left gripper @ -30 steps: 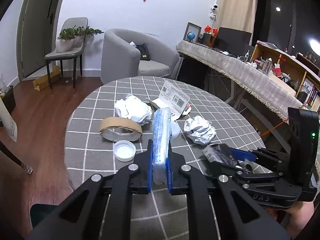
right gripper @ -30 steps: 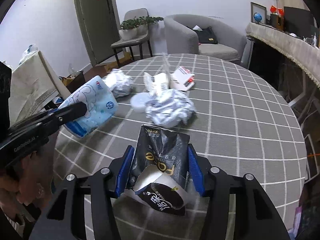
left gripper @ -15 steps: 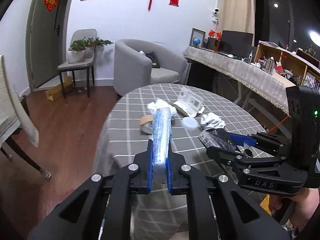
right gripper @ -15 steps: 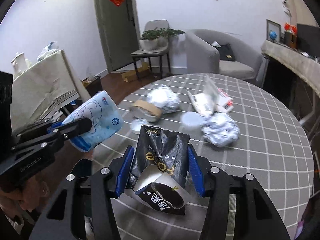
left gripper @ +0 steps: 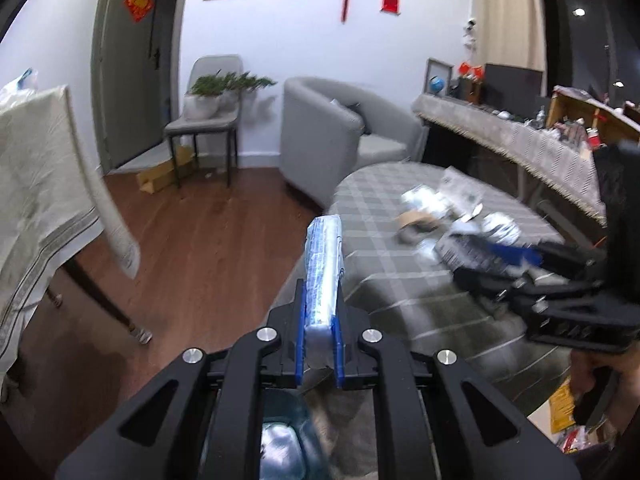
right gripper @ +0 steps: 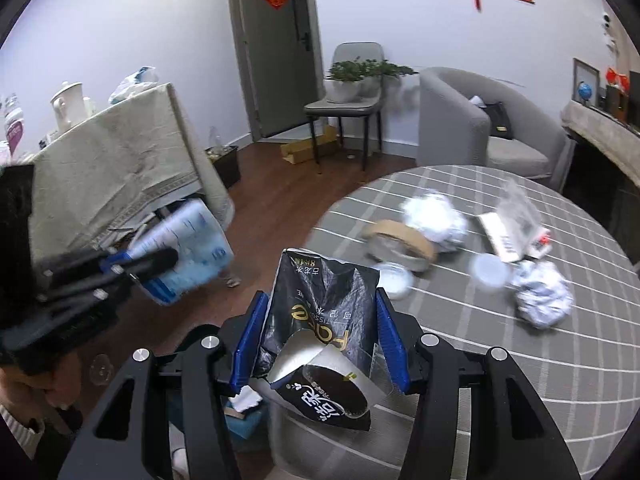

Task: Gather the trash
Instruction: 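Carry the tissue pack and black bag to the teal bin, then open the left gripper over the bin while the right gripper releases the black bag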

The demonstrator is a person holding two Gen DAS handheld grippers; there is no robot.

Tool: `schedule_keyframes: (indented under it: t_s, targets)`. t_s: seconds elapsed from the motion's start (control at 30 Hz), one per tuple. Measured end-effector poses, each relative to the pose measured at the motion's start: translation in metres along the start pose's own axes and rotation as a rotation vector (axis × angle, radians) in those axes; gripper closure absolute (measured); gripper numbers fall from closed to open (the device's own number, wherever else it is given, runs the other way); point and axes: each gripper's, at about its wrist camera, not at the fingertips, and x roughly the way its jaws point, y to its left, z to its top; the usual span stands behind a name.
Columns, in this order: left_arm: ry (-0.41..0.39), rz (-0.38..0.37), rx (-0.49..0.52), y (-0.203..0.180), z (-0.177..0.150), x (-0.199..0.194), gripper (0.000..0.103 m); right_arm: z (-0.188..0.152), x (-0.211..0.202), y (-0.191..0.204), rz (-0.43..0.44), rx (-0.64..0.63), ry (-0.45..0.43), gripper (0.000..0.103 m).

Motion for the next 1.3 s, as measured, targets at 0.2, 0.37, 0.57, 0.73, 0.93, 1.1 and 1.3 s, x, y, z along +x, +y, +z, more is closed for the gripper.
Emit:
schedule_keyframes:
  t_s: [0.2, 0.37, 0.57, 0.73, 0.93, 1.1, 1.3]
  targets:
    - [0.098, 0.056, -0.033, 0.04, -0.02, 0.01, 0.091, 0.008, 0.019, 0.035, 0.037, -0.039, 0.009, 0.049]
    - [0.191, 0.113, -0.04, 0.073, -0.042, 0.019, 0.091, 0.009, 0.04, 0.062, 0.067, -0.073, 0.04, 0.049]
    - [0.332, 0.12, -0.09, 0.107, -0.067, 0.034, 0.091, 0.004, 0.068, 0.086, 0.106, -0.095, 0.1, 0.049]
    - [0.476, 0.106, -0.116, 0.125, -0.088, 0.046, 0.078, -0.001, 0.083, 0.102, 0.115, -0.12, 0.133, 0.049]
    - [0.457, 0.111, -0.123, 0.137, -0.088, 0.033, 0.054, -0.01, 0.106, 0.121, 0.119, -0.147, 0.195, 0.049]
    - [0.418, 0.122, -0.134, 0.144, -0.079, 0.024, 0.046, -0.02, 0.126, 0.133, 0.132, -0.161, 0.252, 0.049]
    - [0.368, 0.135, -0.147, 0.153, -0.071, 0.01, 0.04, -0.04, 0.151, 0.146, 0.133, -0.186, 0.331, 0.049]
